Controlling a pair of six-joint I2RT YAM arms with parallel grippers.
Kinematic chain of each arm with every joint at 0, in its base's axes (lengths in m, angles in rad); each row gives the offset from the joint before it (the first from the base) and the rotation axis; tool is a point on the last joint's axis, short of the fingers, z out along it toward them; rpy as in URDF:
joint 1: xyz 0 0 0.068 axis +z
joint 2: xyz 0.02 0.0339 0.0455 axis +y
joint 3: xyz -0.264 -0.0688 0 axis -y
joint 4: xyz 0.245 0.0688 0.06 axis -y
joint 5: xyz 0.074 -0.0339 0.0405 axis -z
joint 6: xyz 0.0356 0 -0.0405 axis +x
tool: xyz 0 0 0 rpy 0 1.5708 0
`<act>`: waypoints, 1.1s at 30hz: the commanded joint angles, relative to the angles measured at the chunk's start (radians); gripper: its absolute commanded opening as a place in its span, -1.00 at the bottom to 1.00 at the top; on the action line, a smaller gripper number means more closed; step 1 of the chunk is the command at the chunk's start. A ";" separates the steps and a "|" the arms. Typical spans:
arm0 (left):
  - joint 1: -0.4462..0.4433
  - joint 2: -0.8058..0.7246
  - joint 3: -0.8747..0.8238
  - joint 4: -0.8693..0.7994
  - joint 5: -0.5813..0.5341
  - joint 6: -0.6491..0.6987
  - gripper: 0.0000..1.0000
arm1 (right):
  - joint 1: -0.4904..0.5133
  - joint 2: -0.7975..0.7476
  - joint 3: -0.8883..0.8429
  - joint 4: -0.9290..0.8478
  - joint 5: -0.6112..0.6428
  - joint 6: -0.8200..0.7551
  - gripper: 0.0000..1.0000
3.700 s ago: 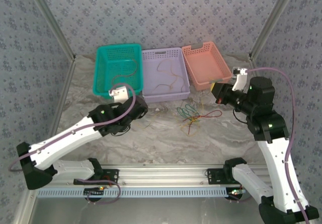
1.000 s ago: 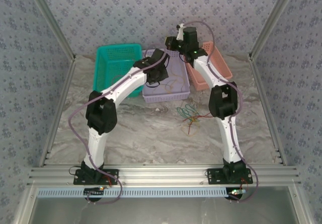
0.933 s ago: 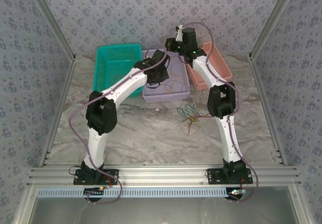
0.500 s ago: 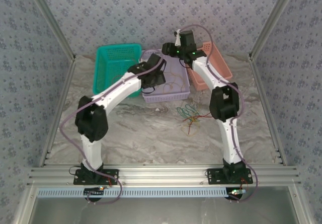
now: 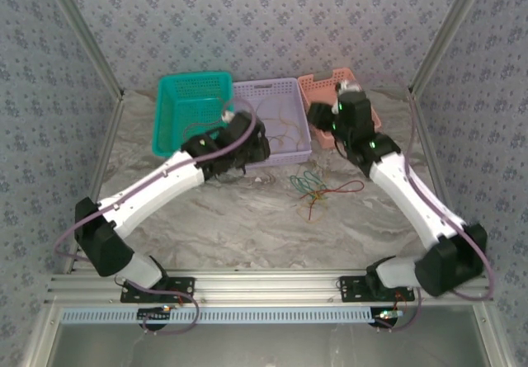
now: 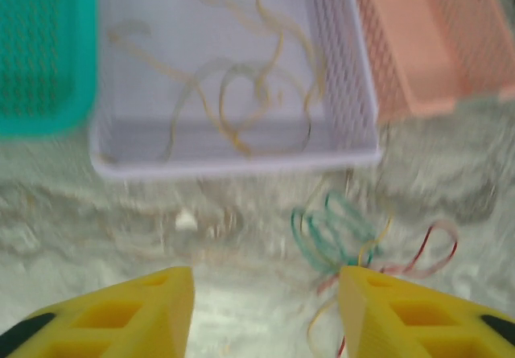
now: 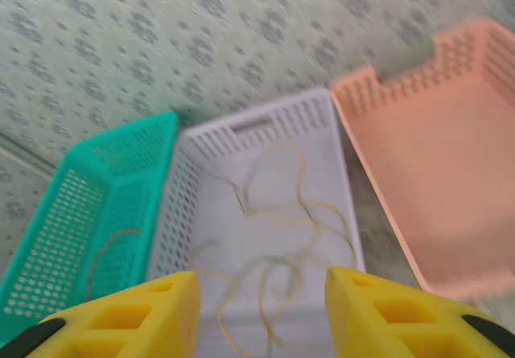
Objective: Untangle the cables
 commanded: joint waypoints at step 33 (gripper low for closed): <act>-0.233 0.448 -0.278 0.652 0.221 -0.598 -0.10 | -0.188 0.076 -0.671 0.323 -0.182 0.542 0.13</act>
